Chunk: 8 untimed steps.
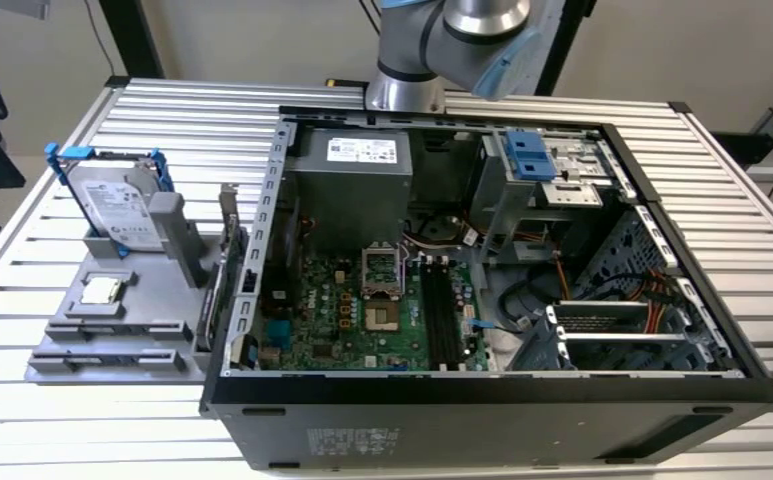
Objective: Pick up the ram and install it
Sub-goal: 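Pick up the ram and move it above insertion slot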
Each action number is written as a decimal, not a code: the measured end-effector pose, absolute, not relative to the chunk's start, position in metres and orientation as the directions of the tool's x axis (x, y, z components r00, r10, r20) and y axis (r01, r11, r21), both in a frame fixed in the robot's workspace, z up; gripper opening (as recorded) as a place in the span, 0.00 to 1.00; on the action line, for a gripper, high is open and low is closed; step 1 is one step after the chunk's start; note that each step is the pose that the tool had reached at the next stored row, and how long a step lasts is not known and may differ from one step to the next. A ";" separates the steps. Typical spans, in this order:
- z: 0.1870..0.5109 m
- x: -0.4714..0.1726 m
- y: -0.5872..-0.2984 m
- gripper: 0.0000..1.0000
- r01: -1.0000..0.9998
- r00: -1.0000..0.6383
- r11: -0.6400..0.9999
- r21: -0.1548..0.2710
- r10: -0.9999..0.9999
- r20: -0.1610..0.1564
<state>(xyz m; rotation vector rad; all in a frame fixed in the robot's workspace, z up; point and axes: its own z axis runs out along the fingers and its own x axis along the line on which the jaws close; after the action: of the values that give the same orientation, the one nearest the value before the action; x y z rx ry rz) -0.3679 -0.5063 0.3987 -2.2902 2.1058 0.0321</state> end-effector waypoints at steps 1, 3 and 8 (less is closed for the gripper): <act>0.398 -0.368 -0.506 1.00 -0.997 0.077 -0.076 -0.008 -0.996 -0.036; 0.398 -0.368 -0.506 1.00 -0.998 0.062 -0.062 -0.008 -0.997 -0.036; 0.396 -0.368 -0.506 1.00 -0.999 0.046 -0.045 -0.008 -0.998 -0.036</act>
<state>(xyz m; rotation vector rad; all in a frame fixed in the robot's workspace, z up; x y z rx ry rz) -0.3680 -0.5064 0.3964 -2.2493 2.1490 0.0312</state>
